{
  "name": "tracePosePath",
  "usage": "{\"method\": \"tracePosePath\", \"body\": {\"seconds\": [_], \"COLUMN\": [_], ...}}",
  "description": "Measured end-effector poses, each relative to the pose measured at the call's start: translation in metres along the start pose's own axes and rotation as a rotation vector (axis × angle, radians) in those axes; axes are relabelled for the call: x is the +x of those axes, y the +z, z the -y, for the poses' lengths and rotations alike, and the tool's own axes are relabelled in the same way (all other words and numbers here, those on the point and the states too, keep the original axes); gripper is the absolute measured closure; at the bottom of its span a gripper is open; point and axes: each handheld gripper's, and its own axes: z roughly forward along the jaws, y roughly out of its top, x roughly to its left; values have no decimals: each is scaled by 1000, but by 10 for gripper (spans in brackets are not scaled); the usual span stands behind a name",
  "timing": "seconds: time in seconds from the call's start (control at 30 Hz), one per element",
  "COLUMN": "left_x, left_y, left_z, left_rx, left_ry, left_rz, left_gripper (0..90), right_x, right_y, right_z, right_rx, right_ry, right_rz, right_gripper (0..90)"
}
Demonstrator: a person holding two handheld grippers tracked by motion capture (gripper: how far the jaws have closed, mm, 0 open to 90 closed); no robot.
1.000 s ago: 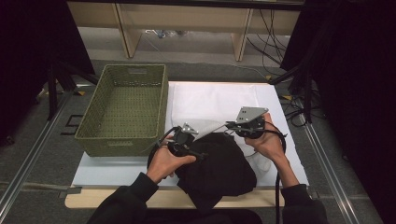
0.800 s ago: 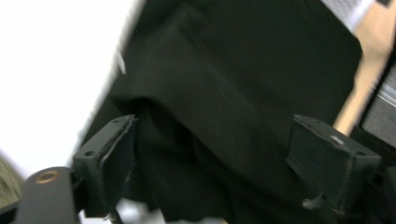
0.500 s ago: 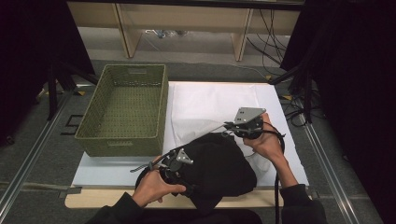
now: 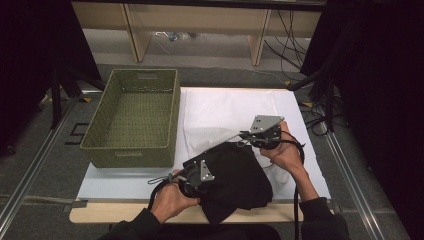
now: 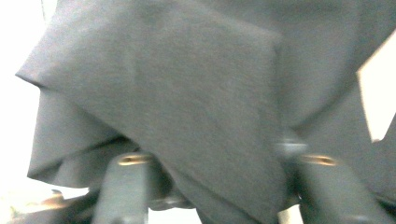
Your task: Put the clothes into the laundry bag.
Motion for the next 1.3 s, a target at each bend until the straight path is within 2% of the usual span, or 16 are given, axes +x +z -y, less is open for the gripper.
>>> {"method": "tracePosePath", "body": {"seconds": [0.03,0.13,0.33,0.47,0.53,0.6,0.7,0.77,0.83,0.9,1.03,1.1,1.17,1.23,1.27,1.3], "left_x": [-1,-2,16,31,34,31,23,21,16,15,25,32,37,43,43,39], "left_y": [-1,-3,-9,-4,-1,0,1,0,0,2,15,19,25,26,26,25], "left_z": [-3,-14,-46,-56,-56,-56,-58,-60,-63,-65,-64,-60,-55,-52,-51,-50], "left_rx": [-5,-8,-123,-147,-153,-155,-170,-191,-207,-199,-218,-198,-243,-217,-210,-234], "left_ry": [7,41,-58,-110,-133,-135,-143,-135,-122,-103,-137,-128,-207,-224,-226,-250], "left_rz": [-5,-19,-35,-28,-6,17,56,62,103,104,84,65,94,121,116,93], "left_gripper": [731,780,790,789,788,786,785,787,787,787,780,774,750,705,669,627], "right_x": [0,0,-1,-2,-3,-2,-2,-1,1,2,2,2,1,1,0,0], "right_y": [0,-1,-5,-8,-9,-9,-8,-7,-7,-7,-8,-10,-12,-13,-13,-12], "right_z": [0,0,-3,-3,-2,-1,-2,-4,-6,-7,-8,-8,-8,-8,-7,-7], "right_rx": [0,-5,-26,-34,-36,-31,-46,-48,-53,-58,-70,-72,-80,-78,-79,-76], "right_ry": [2,5,3,6,10,30,21,22,30,16,16,22,16,26,19,23], "right_rz": [-1,-6,-8,-4,-3,-3,-15,-18,-27,-29,-33,-34,-32,-32,-34,-32], "right_gripper": [900,900,900,900,900,900,900,900,900,900,900,900,900,900,900,900]}}
